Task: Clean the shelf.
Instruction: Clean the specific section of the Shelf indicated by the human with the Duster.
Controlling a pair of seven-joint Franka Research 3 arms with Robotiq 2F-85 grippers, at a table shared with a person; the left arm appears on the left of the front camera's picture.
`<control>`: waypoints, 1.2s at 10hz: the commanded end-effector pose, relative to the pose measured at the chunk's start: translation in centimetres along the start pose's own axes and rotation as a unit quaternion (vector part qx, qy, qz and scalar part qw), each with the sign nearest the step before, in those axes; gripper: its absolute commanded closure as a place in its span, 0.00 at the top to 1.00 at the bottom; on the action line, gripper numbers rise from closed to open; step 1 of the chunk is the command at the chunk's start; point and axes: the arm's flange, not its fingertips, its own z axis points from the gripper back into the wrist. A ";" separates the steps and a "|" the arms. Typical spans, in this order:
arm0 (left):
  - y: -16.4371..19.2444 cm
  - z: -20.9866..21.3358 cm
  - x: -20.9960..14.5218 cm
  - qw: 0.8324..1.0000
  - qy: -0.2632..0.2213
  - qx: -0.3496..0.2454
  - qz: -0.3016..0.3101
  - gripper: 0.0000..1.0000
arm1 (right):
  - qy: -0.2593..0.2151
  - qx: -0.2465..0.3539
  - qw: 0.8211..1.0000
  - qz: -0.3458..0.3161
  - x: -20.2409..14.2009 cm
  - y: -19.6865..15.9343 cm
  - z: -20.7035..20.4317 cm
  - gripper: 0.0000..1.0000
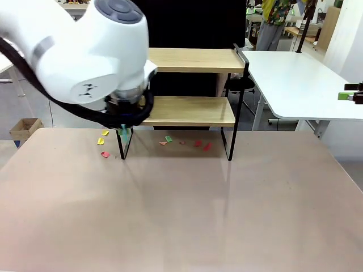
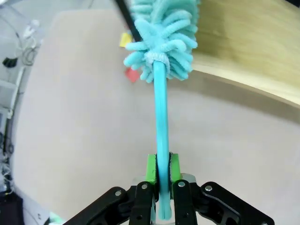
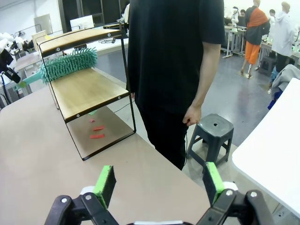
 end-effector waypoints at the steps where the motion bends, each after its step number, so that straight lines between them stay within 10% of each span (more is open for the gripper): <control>1: 1.6 1.4 -0.7 1.000 -0.007 0.007 -0.011 0.13 | -0.001 0.001 1.000 0.002 0.3 0.1 -0.1 1.00; 5: 0.4 2.0 -0.7 0.999 -0.020 -0.021 -0.024 0.13 | -0.001 0.001 1.000 0.002 0.3 0.1 -0.1 1.00; 8: 3.5 6.2 -1.0 0.982 -0.034 -0.175 -0.061 0.13 | -0.001 0.001 1.000 0.002 0.3 0.1 -0.1 1.00; 12: 8.3 6.6 -1.0 0.904 0.037 -0.349 -0.245 0.13 | -0.001 0.001 1.000 0.002 0.3 0.1 -0.1 1.00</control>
